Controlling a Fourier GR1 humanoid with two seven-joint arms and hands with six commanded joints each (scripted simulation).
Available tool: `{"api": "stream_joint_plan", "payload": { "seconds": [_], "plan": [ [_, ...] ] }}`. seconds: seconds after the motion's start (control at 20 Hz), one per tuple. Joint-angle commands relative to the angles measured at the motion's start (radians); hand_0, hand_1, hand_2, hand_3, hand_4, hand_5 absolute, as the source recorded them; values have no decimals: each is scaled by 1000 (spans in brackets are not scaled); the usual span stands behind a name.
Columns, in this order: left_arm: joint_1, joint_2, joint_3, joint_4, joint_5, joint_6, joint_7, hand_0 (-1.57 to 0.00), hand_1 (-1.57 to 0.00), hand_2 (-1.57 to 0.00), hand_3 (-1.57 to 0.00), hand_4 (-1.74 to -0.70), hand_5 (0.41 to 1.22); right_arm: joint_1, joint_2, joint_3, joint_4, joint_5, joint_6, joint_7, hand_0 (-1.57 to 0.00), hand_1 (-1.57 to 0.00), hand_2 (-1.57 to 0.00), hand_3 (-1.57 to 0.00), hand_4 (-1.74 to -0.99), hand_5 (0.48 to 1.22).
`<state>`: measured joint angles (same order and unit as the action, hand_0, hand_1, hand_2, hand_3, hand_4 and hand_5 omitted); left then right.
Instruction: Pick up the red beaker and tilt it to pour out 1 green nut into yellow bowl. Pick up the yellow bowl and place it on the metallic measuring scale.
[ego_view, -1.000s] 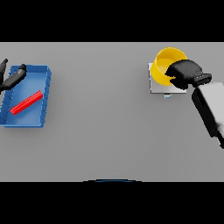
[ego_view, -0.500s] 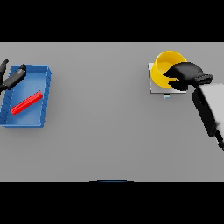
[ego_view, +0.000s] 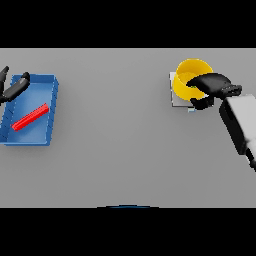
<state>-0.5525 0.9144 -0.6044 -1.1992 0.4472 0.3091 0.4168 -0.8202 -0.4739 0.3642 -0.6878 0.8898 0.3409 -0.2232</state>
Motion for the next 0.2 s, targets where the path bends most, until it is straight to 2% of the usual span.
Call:
{"api": "stream_joint_plan", "payload": {
  "seconds": [0.0,0.15],
  "plan": [
    [7,0,-1,-8,2,3,-2,1,1,1,1,-722,697,1,-8,-3,6,-3,11,-2,-77,-124,-202,-352,-1431,799],
    [5,1,-7,-10,-5,3,3,1,1,1,1,-720,693,16,-12,-6,-14,-9,27,20,-39,-63,-103,-272,-1410,759]
  ]
}}
